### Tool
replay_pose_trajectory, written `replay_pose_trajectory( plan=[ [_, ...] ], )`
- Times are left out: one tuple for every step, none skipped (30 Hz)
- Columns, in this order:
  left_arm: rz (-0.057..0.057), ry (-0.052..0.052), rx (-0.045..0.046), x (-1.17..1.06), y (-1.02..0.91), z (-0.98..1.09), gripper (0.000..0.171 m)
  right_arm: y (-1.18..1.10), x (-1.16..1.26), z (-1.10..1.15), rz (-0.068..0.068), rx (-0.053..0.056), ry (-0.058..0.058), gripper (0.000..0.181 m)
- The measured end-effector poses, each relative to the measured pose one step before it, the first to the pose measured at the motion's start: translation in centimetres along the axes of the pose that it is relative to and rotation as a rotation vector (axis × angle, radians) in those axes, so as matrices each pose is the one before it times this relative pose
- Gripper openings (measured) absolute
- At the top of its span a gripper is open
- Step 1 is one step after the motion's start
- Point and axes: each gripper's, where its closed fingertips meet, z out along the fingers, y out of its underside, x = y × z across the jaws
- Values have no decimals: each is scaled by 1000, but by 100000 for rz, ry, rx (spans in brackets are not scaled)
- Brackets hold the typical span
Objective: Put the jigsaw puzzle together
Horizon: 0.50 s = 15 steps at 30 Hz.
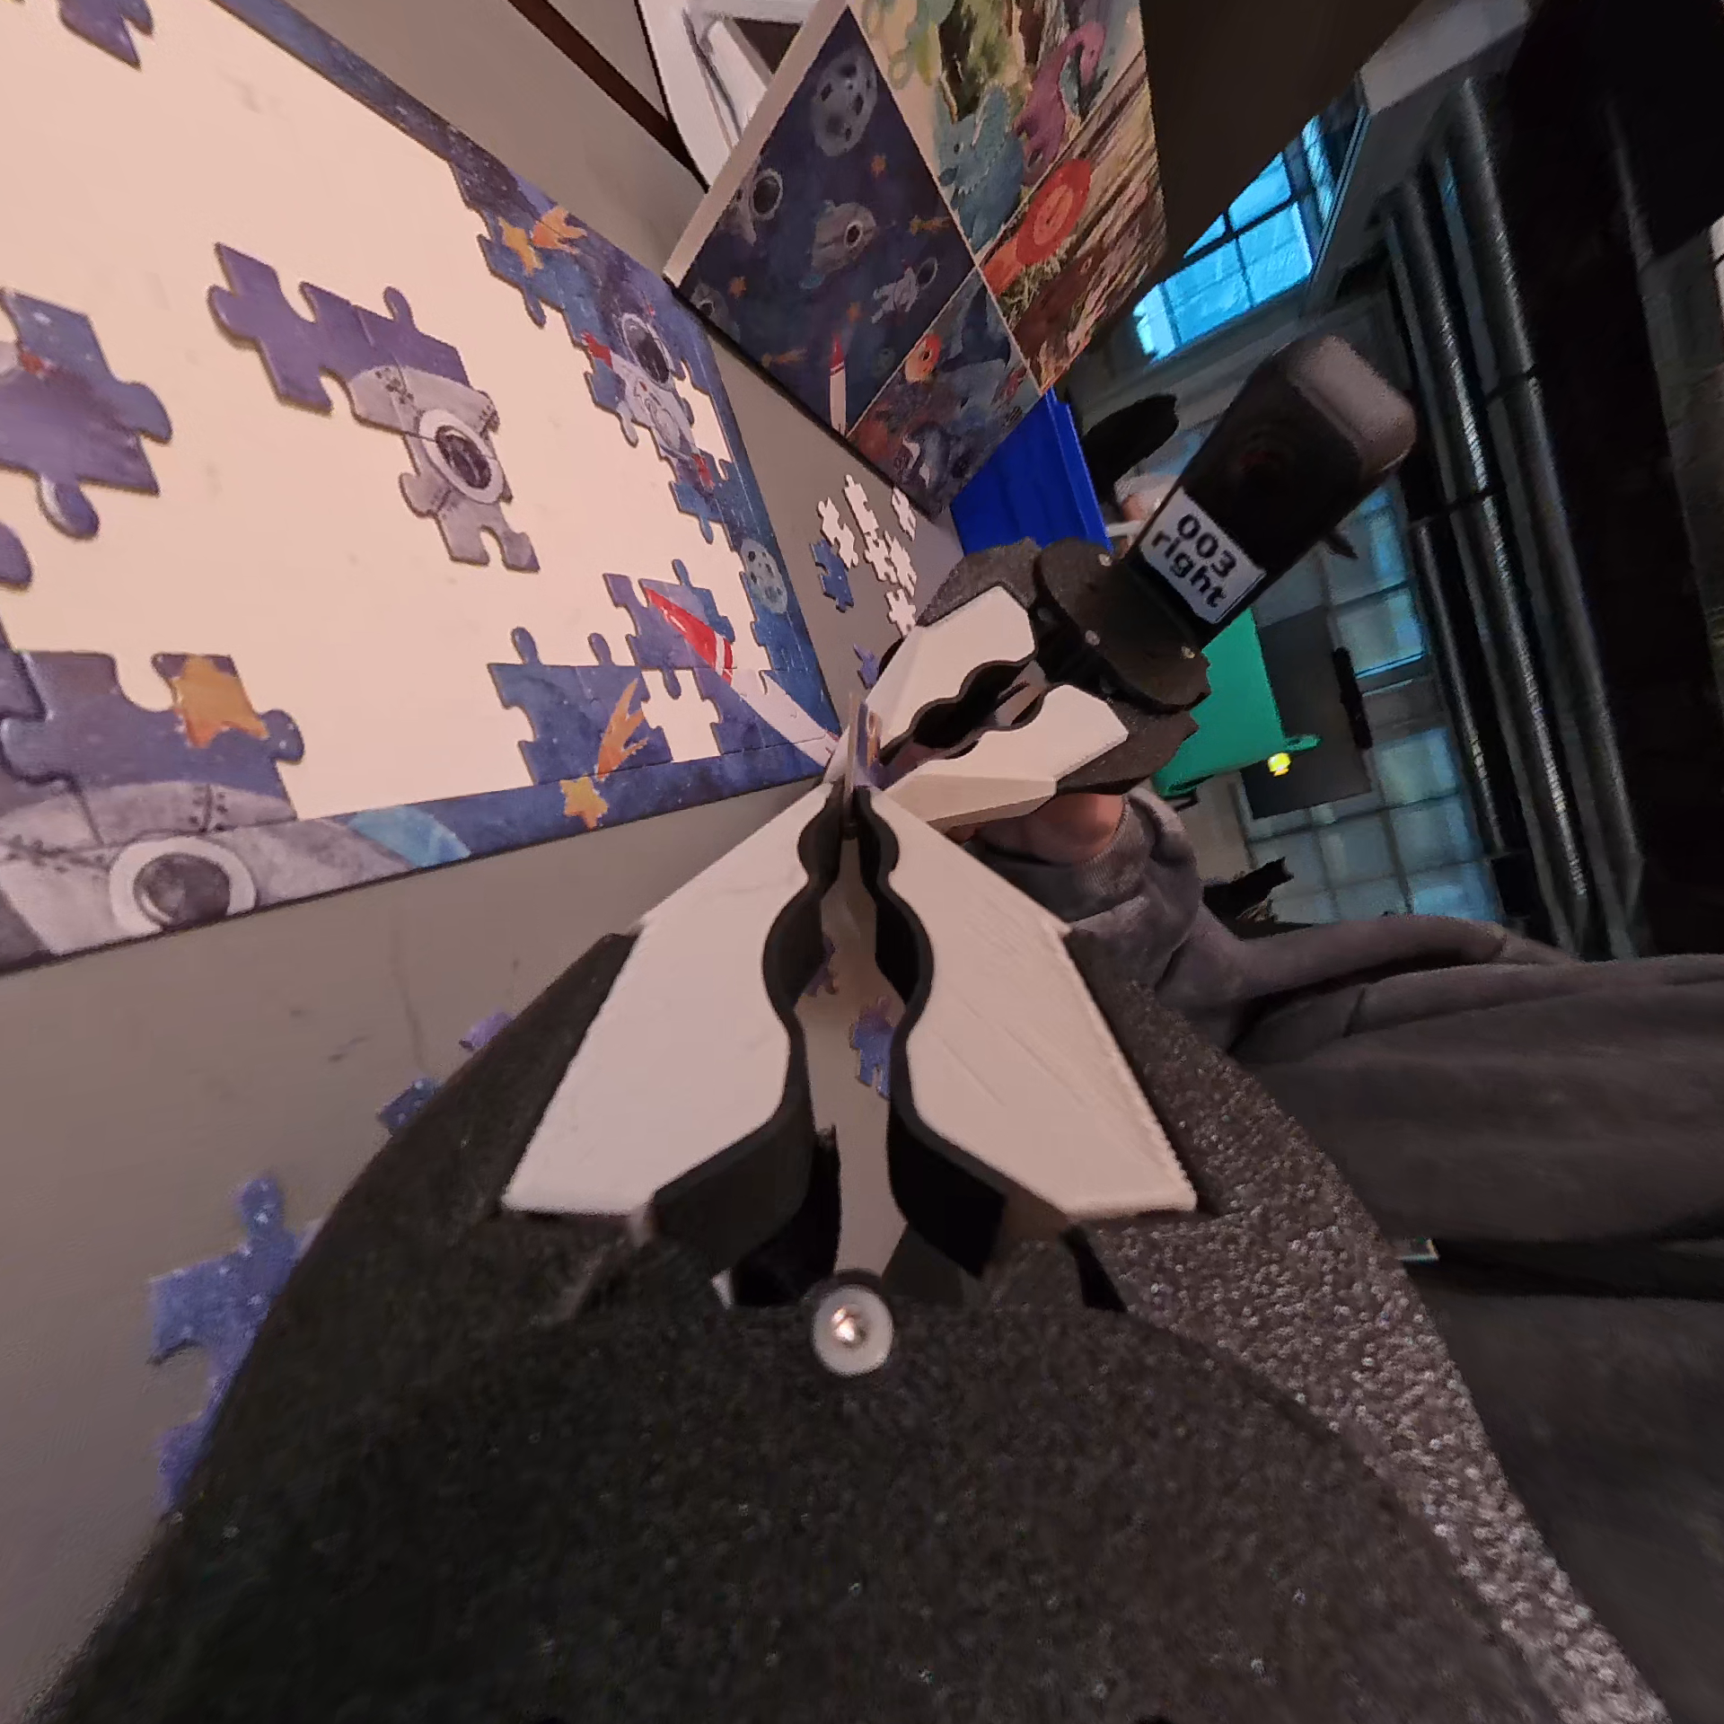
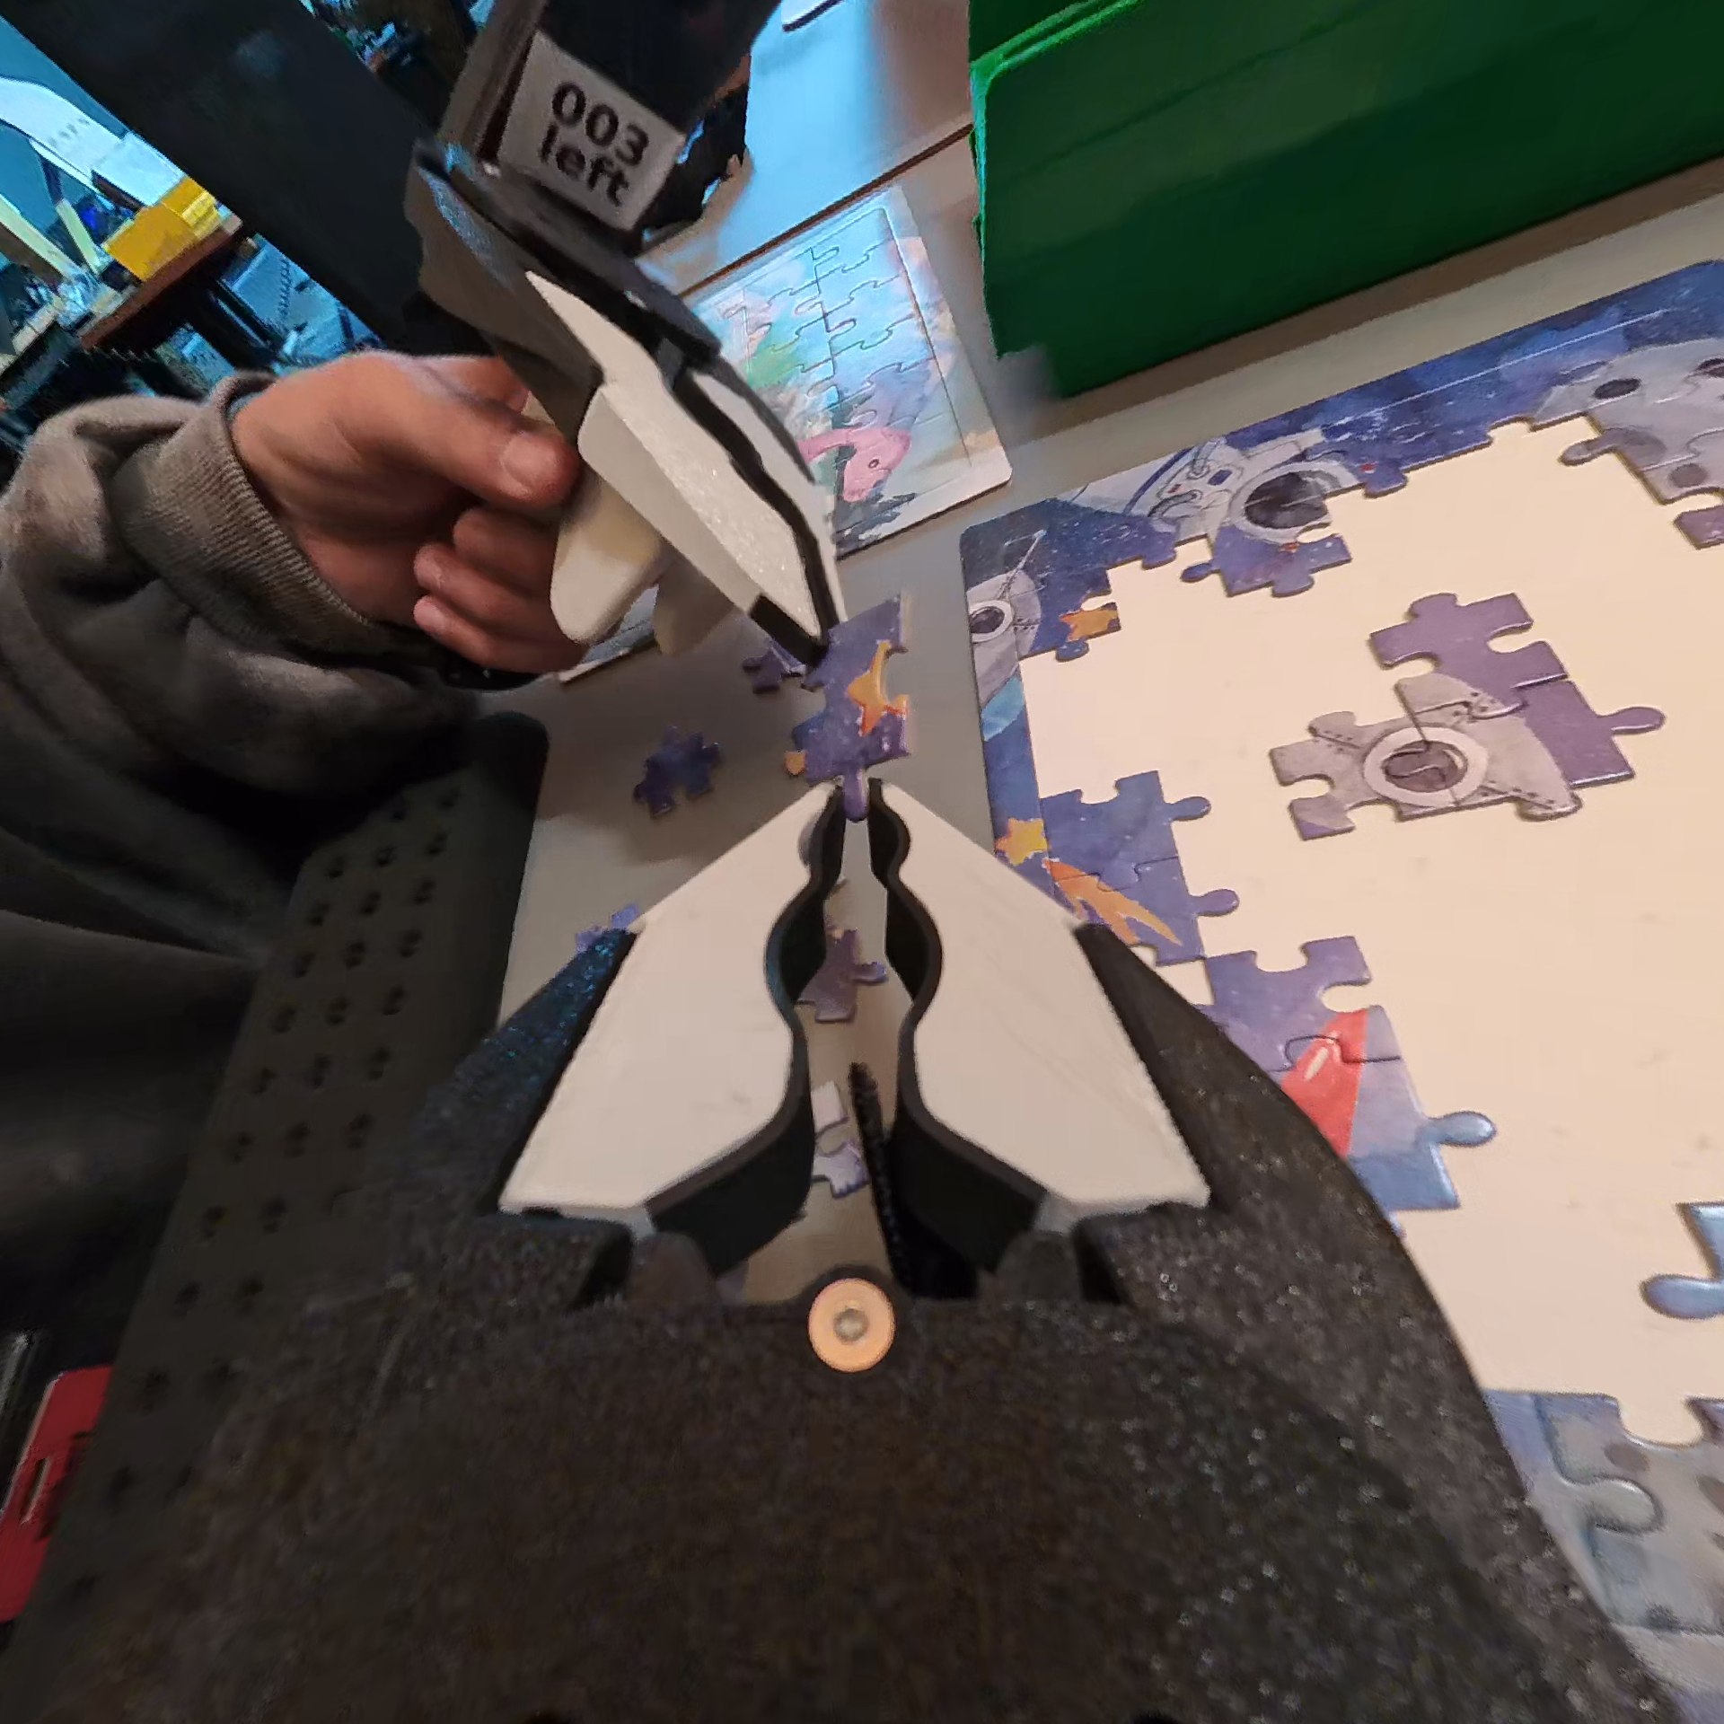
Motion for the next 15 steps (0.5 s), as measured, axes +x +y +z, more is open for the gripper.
replay_pose_trajectory(
  plan=[
    [-1915,1704,1434,80,95,-102,2,-62,34,62,1788,753,-482,5],
    [-1425,2416,1487,212,61,-122,1,-133,-12,-37,1559,1212,-866,5],
    [-1184,3598,1680,432,-14,-184,1,-220,-339,-100,1968,1569,-3224,4],
    [-1148,5653,1836,808,-72,-230,1,-385,-585,-161,3101,2507,-5040,4],
    [-473,6636,1588,1024,-67,-273,1,-612,-890,-234,3691,3887,-7182,4],
    [1125,5676,782,992,34,-256,2,-823,-1300,-270,4219,5220,-9718,4],
    [2688,3935,134,866,104,-207,3,-620,-1162,-95,4374,3899,-8620,4],
    [3245,2030,281,639,39,-193,3,-114,-700,150,3560,819,-5497,4],
    [2627,877,431,428,-43,-195,3,154,-338,288,2505,-397,-3030,3],
    [1703,883,421,383,-73,-203,3,67,-276,302,1719,343,-2420,3],
    [1320,997,1052,354,-165,-201,3,-303,-451,204,1889,2728,-3580,3],
    [1222,402,1615,232,-204,-200,3,-377,-523,161,2685,3099,-4393,1],
    [1013,-9,955,117,-72,-197,0,-515,-838,72,2858,3663,-6844,1],
    [695,-39,41,57,85,-167,1,-688,-671,-31,3870,4670,-5973,2],
    [634,-509,-15,-30,139,-121,1,-698,-358,-68,3365,4579,-3984,1]
  ],
)
